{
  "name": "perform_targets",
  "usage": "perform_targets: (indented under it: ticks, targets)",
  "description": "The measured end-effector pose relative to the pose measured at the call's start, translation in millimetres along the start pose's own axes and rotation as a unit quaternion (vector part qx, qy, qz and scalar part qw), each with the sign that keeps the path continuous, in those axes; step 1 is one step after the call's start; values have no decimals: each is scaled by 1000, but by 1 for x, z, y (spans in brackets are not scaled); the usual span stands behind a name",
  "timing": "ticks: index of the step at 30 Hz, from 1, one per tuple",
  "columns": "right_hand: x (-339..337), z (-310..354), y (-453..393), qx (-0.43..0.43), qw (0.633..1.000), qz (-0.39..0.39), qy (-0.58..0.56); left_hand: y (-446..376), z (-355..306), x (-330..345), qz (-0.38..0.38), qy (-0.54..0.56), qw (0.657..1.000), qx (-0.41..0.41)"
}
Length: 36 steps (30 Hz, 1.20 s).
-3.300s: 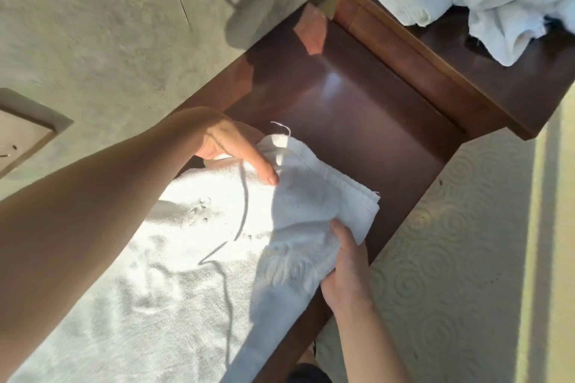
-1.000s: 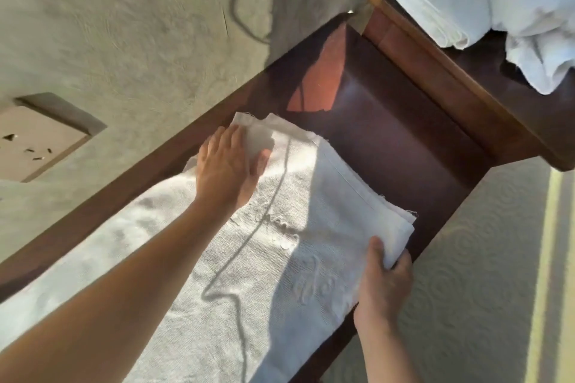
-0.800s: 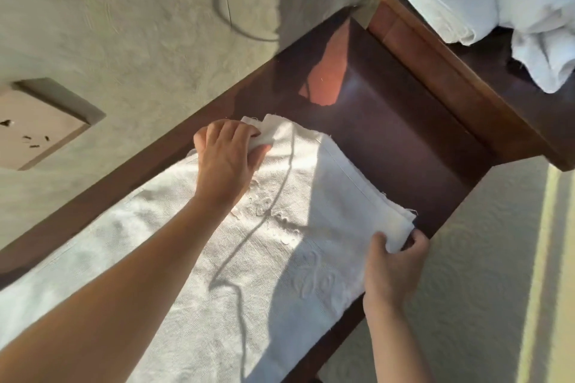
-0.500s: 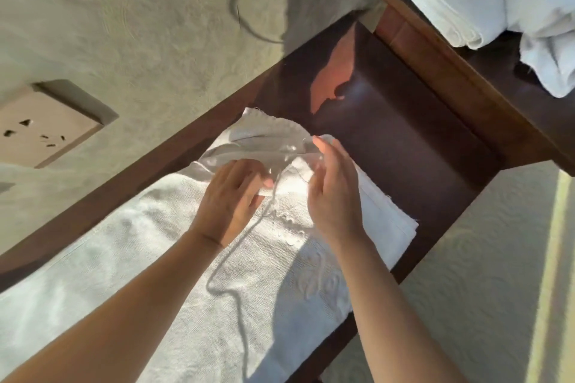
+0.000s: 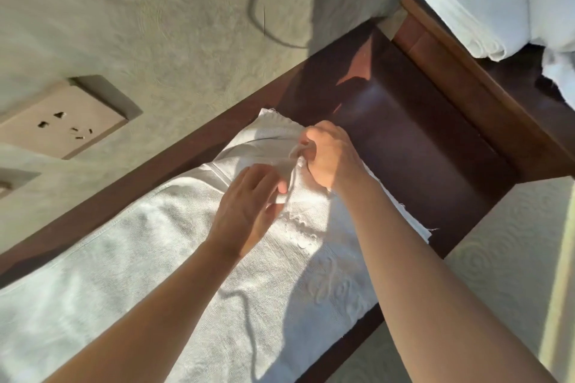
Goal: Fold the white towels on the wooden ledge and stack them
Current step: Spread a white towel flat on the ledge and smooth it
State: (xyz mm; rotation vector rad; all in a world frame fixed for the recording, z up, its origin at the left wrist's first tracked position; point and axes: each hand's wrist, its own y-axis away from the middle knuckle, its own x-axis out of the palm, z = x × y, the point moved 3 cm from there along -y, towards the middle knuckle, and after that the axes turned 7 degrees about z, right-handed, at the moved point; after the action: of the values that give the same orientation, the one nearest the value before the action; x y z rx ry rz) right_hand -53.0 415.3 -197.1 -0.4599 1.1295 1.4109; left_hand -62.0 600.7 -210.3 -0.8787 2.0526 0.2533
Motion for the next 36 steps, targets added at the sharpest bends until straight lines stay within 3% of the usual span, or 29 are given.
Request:
perform_targets:
  ticks: [2,5,8,13,17,20,22,25,28,30,33,36]
  targets:
    - [-12,4,-6,33,997,-59,-22,-2,7,0,1,-9,1000,-6]
    - [-24,4,-16,89,956,-176,-216,-8,11,-1,-7,-24,1000,-11]
    - [-22,13,-18,71,921,-161,-347,-21,11,-6,-51,-30,998,-23]
    - [-17,2,10,62,938,-202,-275,-63,18,-7,-23,5,998,-54]
    - [-3,-10,12,70,976,-96,-181,-85,35,-12,47,-61,971,-225]
    - [-3,-11,6,70,984,-91,-139,-101,44,-19,121,-79,943,-299]
    - [-6,-11,2,101,988,-83,-85,-113,50,-25,156,-37,938,-308]
    - [-12,-12,-1,101,987,-78,-95,-120,57,-28,180,87,929,-310]
    - [-18,-14,1,86,986,-43,-137,-116,62,-30,117,232,912,-317]
    - [-20,-16,3,93,979,-6,-183,-113,68,-34,76,257,903,-337]
    - [-21,-15,3,104,980,69,-154,-114,81,-40,103,126,915,-369]
    - [-19,-13,-2,90,992,88,-17,-116,84,-41,255,-32,904,-342]
